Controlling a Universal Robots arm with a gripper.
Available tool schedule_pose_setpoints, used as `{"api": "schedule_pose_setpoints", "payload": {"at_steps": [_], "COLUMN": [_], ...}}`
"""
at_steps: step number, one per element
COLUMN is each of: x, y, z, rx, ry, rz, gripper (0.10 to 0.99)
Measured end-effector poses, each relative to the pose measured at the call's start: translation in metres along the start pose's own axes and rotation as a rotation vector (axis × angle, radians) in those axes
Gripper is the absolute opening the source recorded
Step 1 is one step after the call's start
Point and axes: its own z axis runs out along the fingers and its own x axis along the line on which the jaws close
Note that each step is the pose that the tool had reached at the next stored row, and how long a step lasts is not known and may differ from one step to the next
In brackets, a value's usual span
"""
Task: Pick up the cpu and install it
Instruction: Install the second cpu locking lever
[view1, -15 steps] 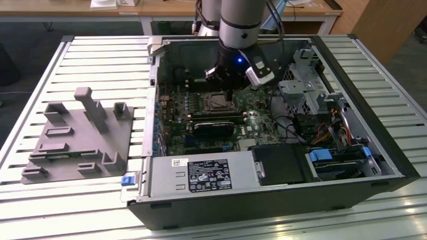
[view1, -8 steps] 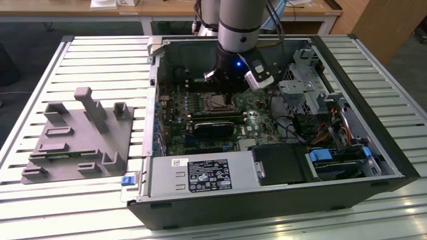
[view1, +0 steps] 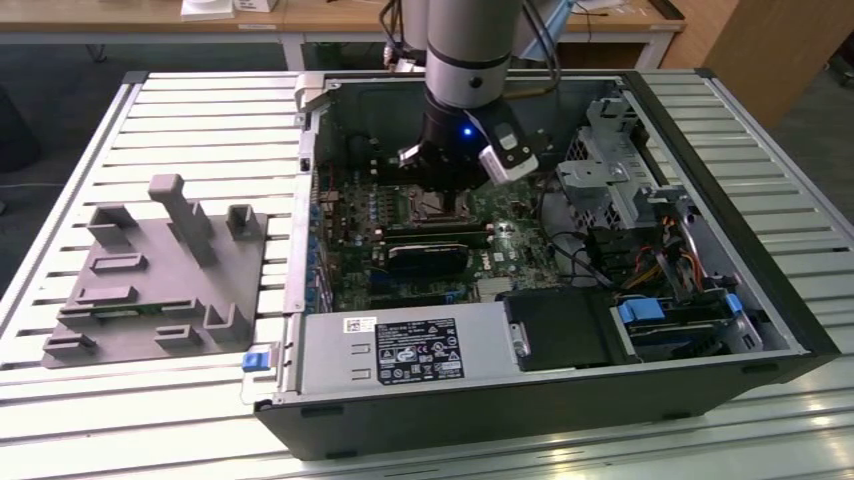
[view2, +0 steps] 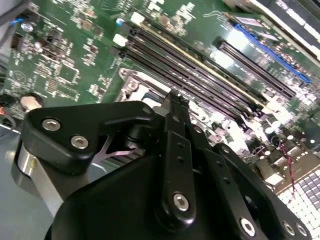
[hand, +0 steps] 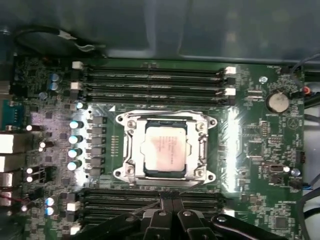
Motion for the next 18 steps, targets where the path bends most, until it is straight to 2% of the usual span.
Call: {"api": "schedule_pose_setpoints", "payload": {"at_steps": [5,11,15,18], "x": [0.0061,0.0061,0.0062,0.0063], "y": [0.0,-0.0003,-0.0007,-0.0011], "z": [0.0008,0.0062,0.0128,0.0183], "rx": [0.0,0.0,-0.001,-0.001], "ry": [0.0028,0.0403,0.05,0.0521], "rz": [0.0,0.002,0.003,0.003], "gripper": [0.106,0.106,0.106,0.106]}}
